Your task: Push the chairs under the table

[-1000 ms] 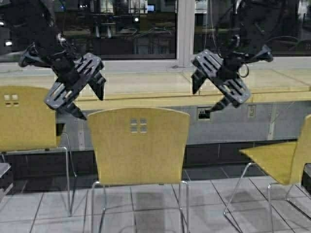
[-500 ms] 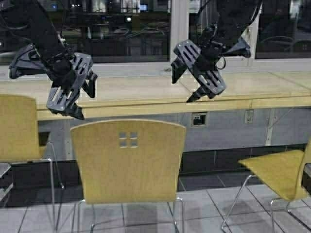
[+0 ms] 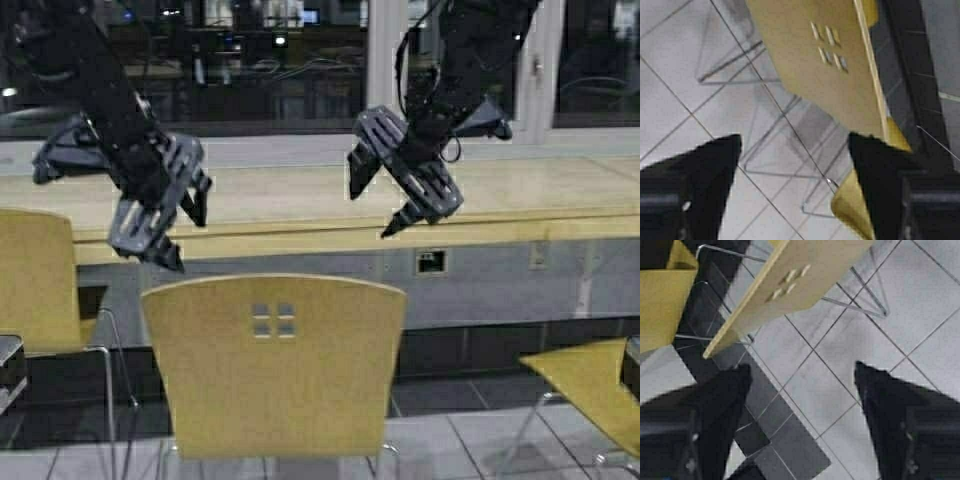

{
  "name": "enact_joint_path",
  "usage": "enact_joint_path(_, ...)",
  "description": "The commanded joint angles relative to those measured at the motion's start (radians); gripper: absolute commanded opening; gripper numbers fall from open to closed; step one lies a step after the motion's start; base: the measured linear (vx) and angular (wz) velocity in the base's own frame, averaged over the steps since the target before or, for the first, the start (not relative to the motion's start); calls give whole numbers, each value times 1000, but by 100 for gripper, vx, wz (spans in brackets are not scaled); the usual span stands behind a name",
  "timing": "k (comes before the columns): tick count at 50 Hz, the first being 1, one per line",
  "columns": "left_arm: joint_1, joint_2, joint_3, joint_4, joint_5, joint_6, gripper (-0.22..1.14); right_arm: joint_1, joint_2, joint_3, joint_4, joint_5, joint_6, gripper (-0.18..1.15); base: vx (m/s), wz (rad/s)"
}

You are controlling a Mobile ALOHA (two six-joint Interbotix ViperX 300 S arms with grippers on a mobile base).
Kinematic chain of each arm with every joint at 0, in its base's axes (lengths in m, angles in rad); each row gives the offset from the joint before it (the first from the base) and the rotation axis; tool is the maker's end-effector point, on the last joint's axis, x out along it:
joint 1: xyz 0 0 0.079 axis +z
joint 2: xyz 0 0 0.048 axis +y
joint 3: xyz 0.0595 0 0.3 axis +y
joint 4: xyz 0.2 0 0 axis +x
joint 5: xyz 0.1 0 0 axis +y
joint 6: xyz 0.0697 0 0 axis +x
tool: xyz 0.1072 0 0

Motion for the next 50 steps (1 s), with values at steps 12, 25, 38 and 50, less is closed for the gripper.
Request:
enact_joint_path(12, -29, 54, -75, -17, -14, -37, 97, 3, 37, 40, 164, -67, -9, 96, 20, 19)
enact_joint_path(25, -28, 89, -104, -37, -12, -60, 97, 3, 77, 23, 183, -67, -8, 96, 16, 9)
enact_joint_path(38, -37, 129, -109, -46, 12, -123, 97, 0, 147, 11, 227, -58, -11, 96, 13, -4)
enact_joint_path(50, -43, 170, -121, -44, 17, -153, 97, 0, 207, -34, 239, -15, -12, 96, 10, -3)
